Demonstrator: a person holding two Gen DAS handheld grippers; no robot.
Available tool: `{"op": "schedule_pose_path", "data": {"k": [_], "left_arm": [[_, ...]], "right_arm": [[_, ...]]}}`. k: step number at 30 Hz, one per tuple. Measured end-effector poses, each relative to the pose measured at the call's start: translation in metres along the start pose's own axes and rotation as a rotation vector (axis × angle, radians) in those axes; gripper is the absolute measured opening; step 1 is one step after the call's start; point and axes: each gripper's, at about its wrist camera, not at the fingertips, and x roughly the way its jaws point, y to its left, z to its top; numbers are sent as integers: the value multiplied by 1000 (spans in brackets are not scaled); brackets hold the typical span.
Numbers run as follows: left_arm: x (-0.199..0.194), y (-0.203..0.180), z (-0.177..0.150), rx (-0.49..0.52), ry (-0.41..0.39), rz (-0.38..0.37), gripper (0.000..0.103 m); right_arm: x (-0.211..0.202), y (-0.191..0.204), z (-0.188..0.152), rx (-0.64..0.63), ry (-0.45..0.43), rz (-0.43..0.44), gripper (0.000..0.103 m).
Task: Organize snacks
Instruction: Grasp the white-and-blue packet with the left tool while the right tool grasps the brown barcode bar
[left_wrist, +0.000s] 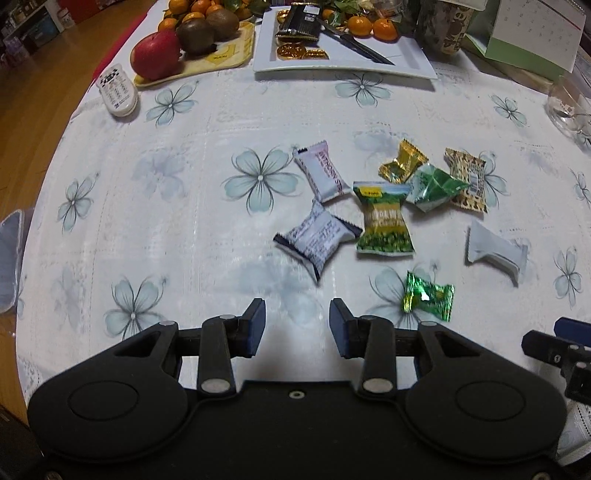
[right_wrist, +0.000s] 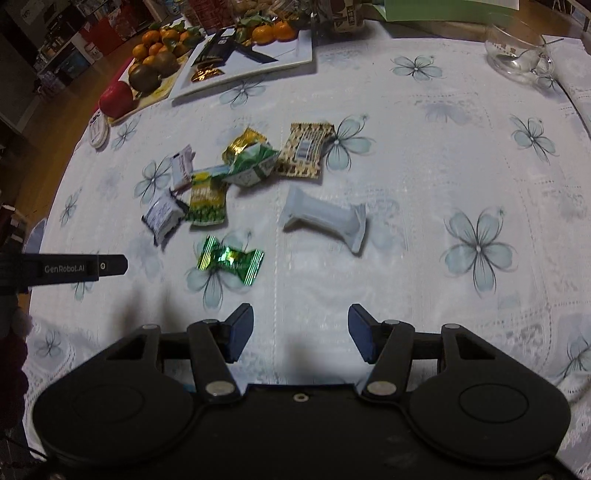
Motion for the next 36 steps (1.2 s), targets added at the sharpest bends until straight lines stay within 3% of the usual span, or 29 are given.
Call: {"op": "schedule_pose_path", "data": {"k": [10, 16, 21, 30, 36], "left_arm": [[31, -9, 23, 99, -57, -53, 48], [42, -18, 25, 153, -75, -57, 49], [50, -20, 25, 161, -87, -34, 57], [55, -8, 29, 116, -80, -57, 57], [66, -12, 29, 129, -55, -49, 57]], "right_arm": [[37, -16, 69, 87, -85, 14, 60], [50, -24, 87, 129, -120, 31, 60], [64, -22, 97, 128, -122, 13, 60], [93, 8, 131, 114, -116, 4, 60], [112, 26, 134, 78, -106, -78, 62]]}}
